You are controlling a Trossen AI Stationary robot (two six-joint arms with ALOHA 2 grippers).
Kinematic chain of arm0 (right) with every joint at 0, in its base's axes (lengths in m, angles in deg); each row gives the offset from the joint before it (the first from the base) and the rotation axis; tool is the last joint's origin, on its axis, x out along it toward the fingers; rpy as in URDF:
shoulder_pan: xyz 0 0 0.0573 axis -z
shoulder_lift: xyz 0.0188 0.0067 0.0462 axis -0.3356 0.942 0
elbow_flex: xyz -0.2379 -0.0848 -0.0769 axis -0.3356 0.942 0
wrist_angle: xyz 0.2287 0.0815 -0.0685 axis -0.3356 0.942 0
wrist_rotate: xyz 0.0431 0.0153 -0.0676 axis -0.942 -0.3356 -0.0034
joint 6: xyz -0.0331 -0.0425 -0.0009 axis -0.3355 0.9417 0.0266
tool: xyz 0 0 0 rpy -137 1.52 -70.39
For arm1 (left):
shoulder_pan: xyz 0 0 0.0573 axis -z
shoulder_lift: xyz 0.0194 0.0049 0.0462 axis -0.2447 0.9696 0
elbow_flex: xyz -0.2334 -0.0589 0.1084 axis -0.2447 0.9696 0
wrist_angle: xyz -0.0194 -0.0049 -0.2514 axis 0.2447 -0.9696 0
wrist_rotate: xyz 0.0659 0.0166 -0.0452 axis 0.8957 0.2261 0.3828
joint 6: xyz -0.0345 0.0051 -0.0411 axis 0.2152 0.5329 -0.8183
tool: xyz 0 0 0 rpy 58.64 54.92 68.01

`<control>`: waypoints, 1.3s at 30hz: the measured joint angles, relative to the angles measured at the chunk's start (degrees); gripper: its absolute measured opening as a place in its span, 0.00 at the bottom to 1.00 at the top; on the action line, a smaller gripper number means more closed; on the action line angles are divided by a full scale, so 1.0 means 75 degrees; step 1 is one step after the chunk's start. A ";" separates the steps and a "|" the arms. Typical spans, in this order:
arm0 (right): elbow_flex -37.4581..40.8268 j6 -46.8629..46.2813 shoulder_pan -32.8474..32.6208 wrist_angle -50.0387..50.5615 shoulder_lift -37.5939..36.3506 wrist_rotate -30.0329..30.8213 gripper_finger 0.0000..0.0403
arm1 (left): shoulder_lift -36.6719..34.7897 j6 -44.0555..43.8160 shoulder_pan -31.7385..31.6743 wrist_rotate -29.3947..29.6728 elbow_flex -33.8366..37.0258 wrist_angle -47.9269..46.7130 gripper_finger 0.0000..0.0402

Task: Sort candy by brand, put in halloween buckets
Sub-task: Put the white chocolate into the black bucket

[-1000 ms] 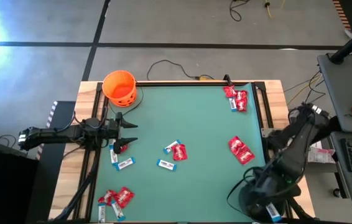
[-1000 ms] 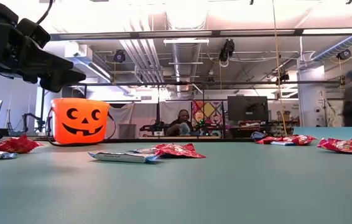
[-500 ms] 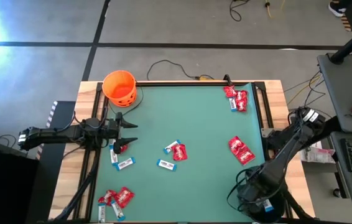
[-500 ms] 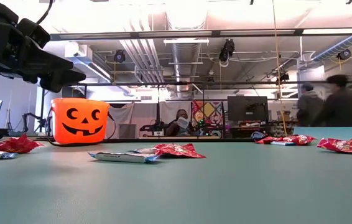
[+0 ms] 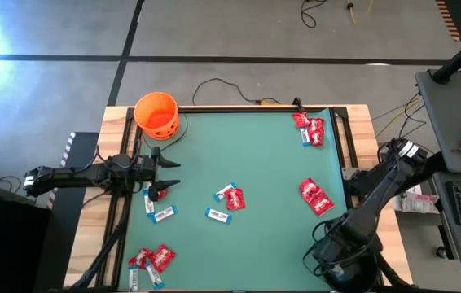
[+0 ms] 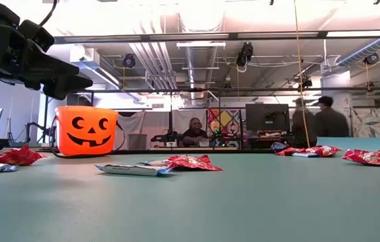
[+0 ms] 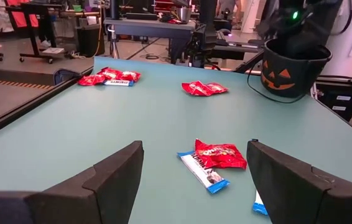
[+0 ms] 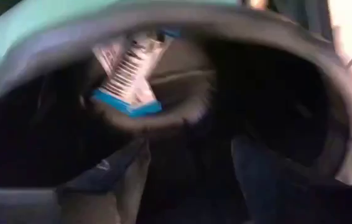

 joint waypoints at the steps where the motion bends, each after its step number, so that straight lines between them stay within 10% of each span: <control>1: -0.0325 -0.0008 0.0000 0.0285 -0.0001 0.0071 0.59 | 0.0000 0.0000 0.0000 -0.0002 0.0000 0.0000 0.68; 13: -0.3775 0.0974 0.0823 0.2489 0.0998 0.5285 0.69 | -0.0003 0.0000 0.0001 -0.0002 0.0000 0.0000 0.68; 25: -0.4474 1.0586 0.3442 -0.3008 0.3697 0.5384 0.69 | -0.0006 0.0000 0.0000 0.0001 0.0000 -0.0002 0.68; 39: -0.6940 1.4203 0.4705 -0.2556 0.6633 0.4971 0.55 | -0.0003 0.0000 0.0000 -0.0002 0.0000 0.0000 0.68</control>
